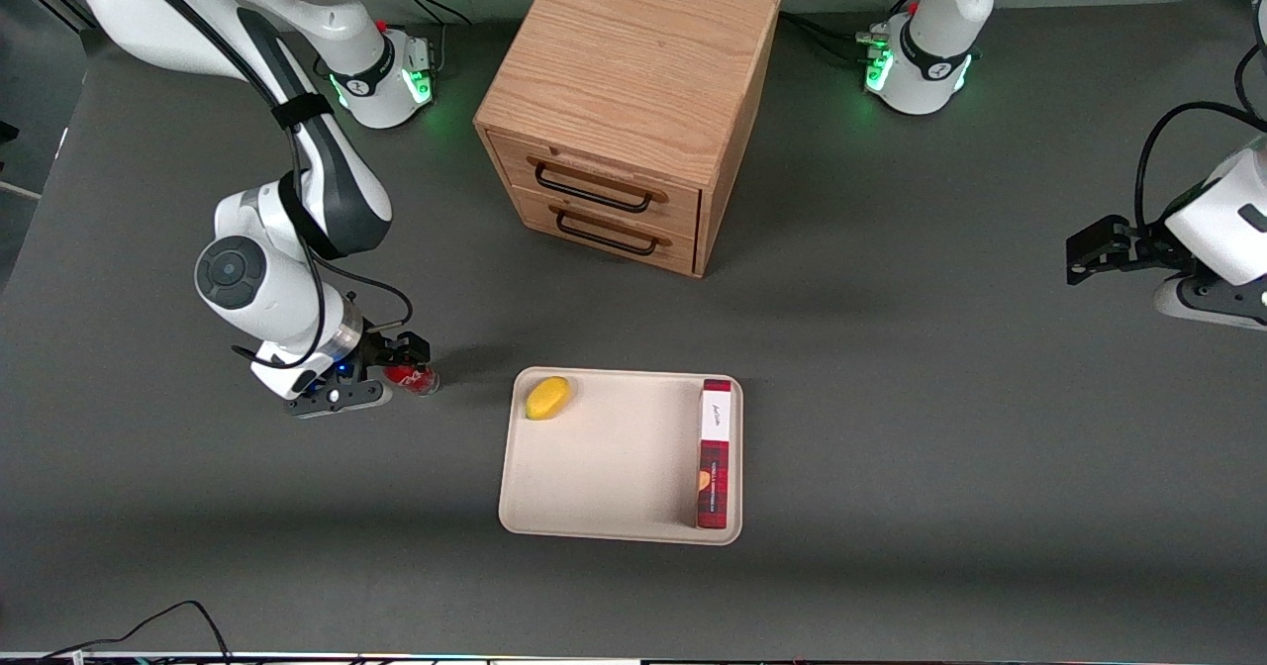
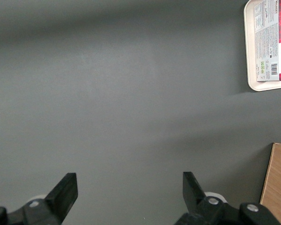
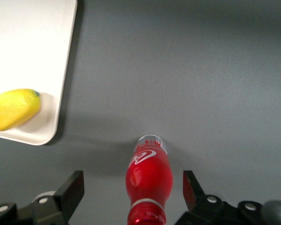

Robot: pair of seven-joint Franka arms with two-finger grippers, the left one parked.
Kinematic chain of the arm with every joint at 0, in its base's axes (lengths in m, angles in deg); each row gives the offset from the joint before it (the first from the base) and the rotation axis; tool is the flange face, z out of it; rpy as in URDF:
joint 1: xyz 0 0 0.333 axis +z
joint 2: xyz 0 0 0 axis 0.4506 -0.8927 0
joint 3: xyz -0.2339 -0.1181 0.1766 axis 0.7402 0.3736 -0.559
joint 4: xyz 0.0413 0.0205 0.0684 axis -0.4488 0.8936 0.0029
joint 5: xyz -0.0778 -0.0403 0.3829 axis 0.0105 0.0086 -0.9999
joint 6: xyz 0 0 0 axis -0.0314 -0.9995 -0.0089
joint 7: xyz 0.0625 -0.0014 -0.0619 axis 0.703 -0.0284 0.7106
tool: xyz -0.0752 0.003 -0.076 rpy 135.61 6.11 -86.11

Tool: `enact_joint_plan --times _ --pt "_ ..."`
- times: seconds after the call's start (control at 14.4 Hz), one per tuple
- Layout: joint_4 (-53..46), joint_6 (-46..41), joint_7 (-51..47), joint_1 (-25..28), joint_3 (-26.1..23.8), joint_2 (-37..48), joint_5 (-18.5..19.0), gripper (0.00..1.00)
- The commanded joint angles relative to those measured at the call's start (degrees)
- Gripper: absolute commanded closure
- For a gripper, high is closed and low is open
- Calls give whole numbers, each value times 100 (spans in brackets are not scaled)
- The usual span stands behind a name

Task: Place coke bottle on tray
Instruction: 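Lower the open right gripper around the bottle's neck, then close the right gripper on the bottle and lift it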

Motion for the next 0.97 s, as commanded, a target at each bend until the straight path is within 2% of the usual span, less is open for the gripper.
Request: enact_joint_plan --times 0.0,0.49,0.63,0.83,0.9 --pt "553 289 -195 34 6 335 157 8" --pt "853 271 -133 -28 14 704 157 9" --pt "844 271 -133 -37 14 713 157 14" --pt "844 263 -124 -45 6 713 157 37" --pt "844 263 -124 -80 6 713 165 53"
